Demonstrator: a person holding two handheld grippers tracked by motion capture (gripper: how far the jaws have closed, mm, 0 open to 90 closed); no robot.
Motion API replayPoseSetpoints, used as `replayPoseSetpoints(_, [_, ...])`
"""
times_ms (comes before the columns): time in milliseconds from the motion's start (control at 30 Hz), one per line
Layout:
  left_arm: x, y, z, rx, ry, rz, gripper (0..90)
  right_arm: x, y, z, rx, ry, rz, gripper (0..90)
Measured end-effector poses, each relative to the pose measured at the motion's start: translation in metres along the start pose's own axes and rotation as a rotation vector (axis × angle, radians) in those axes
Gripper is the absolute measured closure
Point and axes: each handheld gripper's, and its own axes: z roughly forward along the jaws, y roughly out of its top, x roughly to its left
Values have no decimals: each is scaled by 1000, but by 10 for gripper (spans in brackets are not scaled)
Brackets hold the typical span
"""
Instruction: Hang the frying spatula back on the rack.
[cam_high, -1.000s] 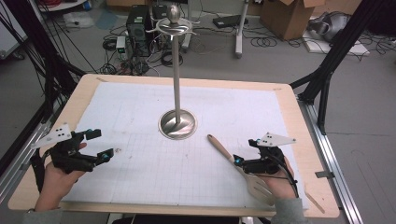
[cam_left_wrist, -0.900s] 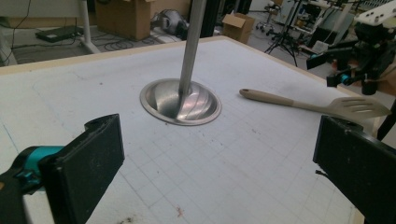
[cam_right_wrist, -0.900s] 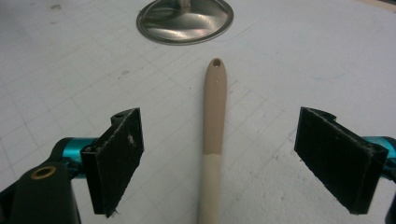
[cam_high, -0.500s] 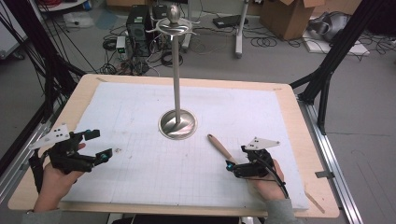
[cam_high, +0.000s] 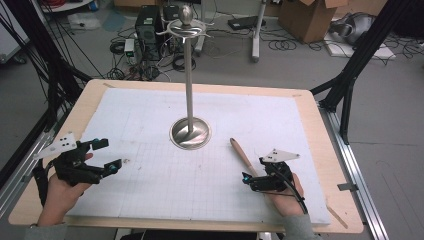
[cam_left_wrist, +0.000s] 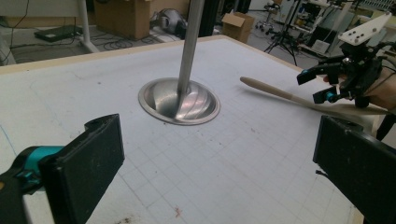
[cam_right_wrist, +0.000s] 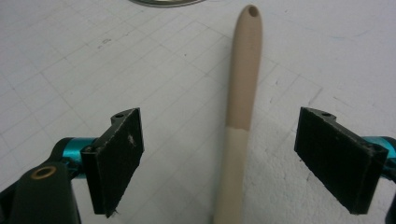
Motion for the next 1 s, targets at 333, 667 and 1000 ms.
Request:
replayPoseSetpoints(333, [1, 0, 7, 8, -13, 3, 24, -1, -7, 1, 14, -25, 8, 149])
replayPoseSetpoints(667, [1, 0, 11, 21, -18, 4, 24, -3, -12, 1, 18, -40, 14, 150])
replayPoseSetpoints(1000, [1, 0, 11, 20, -15, 2, 24, -1, -16, 4, 34, -62, 0, 244])
